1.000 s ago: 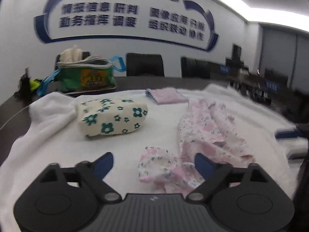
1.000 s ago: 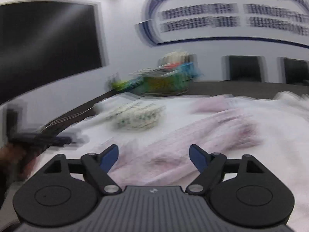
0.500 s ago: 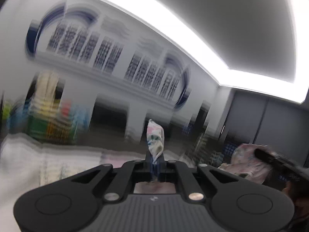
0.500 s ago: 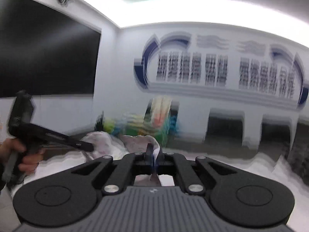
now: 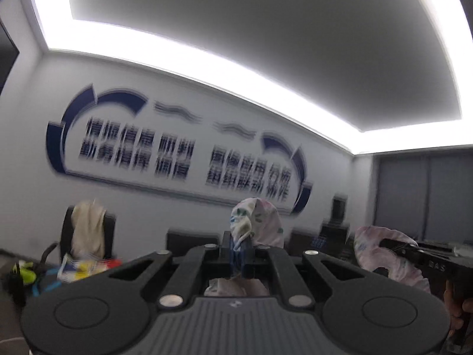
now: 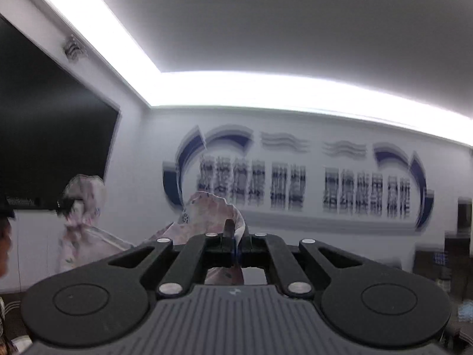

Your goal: Fold clothes

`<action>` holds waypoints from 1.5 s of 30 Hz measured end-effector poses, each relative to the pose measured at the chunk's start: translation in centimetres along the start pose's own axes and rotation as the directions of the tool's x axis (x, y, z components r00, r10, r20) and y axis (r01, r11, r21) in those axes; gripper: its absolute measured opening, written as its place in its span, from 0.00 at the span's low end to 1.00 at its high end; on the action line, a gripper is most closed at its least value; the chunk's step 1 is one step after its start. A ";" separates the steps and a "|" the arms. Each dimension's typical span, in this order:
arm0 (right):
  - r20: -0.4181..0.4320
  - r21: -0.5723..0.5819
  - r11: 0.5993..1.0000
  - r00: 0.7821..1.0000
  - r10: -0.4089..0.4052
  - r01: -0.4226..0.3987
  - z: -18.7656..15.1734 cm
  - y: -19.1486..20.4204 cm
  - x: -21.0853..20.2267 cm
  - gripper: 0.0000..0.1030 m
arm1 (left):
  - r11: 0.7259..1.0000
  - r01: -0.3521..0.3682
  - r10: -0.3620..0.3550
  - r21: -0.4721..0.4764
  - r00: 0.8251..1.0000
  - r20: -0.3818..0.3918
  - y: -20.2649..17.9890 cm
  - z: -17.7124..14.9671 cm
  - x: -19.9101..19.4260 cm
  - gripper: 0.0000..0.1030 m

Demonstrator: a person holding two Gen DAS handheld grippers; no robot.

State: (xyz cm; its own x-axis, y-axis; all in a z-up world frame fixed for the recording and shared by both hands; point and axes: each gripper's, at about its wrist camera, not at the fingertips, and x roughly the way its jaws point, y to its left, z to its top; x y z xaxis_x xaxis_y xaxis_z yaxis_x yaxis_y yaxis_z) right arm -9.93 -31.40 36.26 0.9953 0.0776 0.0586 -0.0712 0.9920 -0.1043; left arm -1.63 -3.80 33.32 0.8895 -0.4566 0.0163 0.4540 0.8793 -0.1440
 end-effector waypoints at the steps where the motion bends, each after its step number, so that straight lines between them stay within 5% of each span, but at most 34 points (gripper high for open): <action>1: -0.050 0.010 1.000 0.998 -0.022 0.023 -1.2 -0.5 2.7 0.01 | 1.000 -0.020 0.020 -0.005 0.999 -0.028 0.2 -0.6 2.3 0.03; 4: -0.126 0.032 0.993 0.986 -0.107 0.112 -3.6 -1.7 9.3 0.01 | 0.998 -0.068 0.067 -0.012 0.995 -0.077 0.7 -1.2 7.7 0.03; 6: -0.056 0.019 0.991 0.990 -0.131 0.133 -1.9 -2.0 10.2 0.01 | 0.999 -0.029 0.030 -0.013 0.999 0.026 0.3 1.6 6.6 0.03; 8: 0.081 -0.018 0.988 0.985 -0.153 0.154 2.8 -1.1 5.4 0.01 | 0.999 0.047 -0.047 0.003 0.981 0.186 -0.9 4.8 2.4 0.03; 10: 0.213 -0.050 0.982 0.962 -0.168 0.183 7.6 -0.1 0.1 0.01 | 0.994 0.100 -0.107 0.037 0.938 0.330 -2.3 7.2 -2.5 0.03; 12: 0.313 -0.091 0.974 0.935 -0.168 0.206 9.6 1.6 -5.2 0.01 | 0.991 0.102 -0.129 0.087 0.903 0.409 -3.2 7.1 -6.6 0.03; 14: 0.371 -0.130 0.968 0.916 -0.154 0.215 9.4 3.5 -9.5 0.01 | 0.992 0.085 -0.119 0.097 0.898 0.424 -3.5 5.2 -9.1 0.03; 17: 0.339 -0.190 0.964 0.934 -0.113 0.185 5.1 6.1 -13.2 0.01 | 0.998 0.048 -0.056 0.031 0.937 0.344 -1.6 -1.5 -11.3 0.03; 18: 0.280 -0.195 0.971 0.956 -0.081 0.139 3.0 6.9 -13.5 0.01 | 1.000 0.019 -0.020 0.008 0.954 0.299 -0.5 -4.9 -12.0 0.03; 20: 0.105 -0.167 0.986 0.994 0.012 0.006 -2.1 8.2 -12.8 0.01 | 0.997 -0.063 0.069 -0.045 0.985 0.156 1.7 -13.3 -13.0 0.07; 22: -0.069 -0.116 0.986 0.991 0.114 -0.121 -7.1 9.5 -12.1 0.02 | 0.988 -0.130 0.124 -0.080 0.989 -0.076 3.5 -21.7 -13.9 0.19; 24: -0.235 -0.043 0.971 0.947 0.220 -0.237 -12.2 10.9 -11.5 0.05 | 0.974 -0.171 0.122 -0.148 0.948 -0.293 5.1 -28.8 -15.3 0.23; 25: -0.312 0.000 0.958 0.910 0.274 -0.288 -14.7 11.6 -11.2 0.08 | 0.968 -0.188 0.126 -0.165 0.935 -0.330 5.6 -29.8 -16.2 0.24; 27: -0.452 0.098 0.921 0.808 0.378 -0.377 -19.7 12.9 -10.5 0.16 | 0.956 -0.220 0.128 -0.194 0.908 -0.398 6.3 -31.7 -17.8 0.31; 28: -0.512 0.152 0.898 0.744 0.428 -0.413 -22.2 13.6 -10.2 0.34 | 0.962 -0.205 0.119 -0.180 0.909 -0.399 5.5 -31.6 -17.2 0.45; 29: -0.507 0.189 0.894 0.739 0.443 -0.407 -22.7 12.7 -9.5 0.57 | 0.968 -0.189 0.109 -0.166 0.910 -0.400 4.8 -31.5 -16.6 0.60; 31: -0.438 0.225 0.918 0.807 0.395 -0.328 -21.4 9.3 -7.7 0.72 | 0.978 -0.158 0.090 -0.138 0.911 -0.402 3.2 -31.3 -15.5 0.68; 34: -0.384 0.228 0.965 0.899 0.209 -0.127 -20.8 4.5 -5.0 0.76 | 0.989 -0.109 0.062 -0.095 0.912 -0.406 1.0 -31.1 -13.8 0.75; 35: -0.389 0.244 0.968 0.907 0.161 -0.068 -21.3 2.9 -3.5 0.78 | 0.992 -0.093 0.052 -0.081 0.911 -0.408 0.2 -31.0 -13.2 0.77; 37: -0.439 0.290 0.956 0.893 0.102 0.033 -23.2 -0.3 0.4 0.80 | 0.997 -0.060 0.033 -0.053 0.911 -0.412 -1.3 -30.8 -12.0 0.78; 41: -0.568 0.354 0.919 0.820 0.067 0.171 -28.2 -5.1 9.2 0.79 | 1.000 0.002 0.004 0.014 0.906 -0.424 -4.4 -30.6 -9.7 0.78; 45: -0.661 0.356 0.903 0.748 0.061 0.241 -32.9 -7.1 16.7 0.78 | 0.953 -0.029 0.175 0.303 0.868 -0.465 -7.8 -34.2 -7.3 0.72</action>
State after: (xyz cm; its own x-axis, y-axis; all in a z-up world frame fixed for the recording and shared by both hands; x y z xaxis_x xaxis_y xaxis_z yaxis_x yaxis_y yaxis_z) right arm 9.34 -40.45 5.32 0.7838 0.0523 -0.6188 0.1524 0.9498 0.2733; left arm -13.43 -11.96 0.53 0.8272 -0.3056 -0.4715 0.4220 0.8920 0.1622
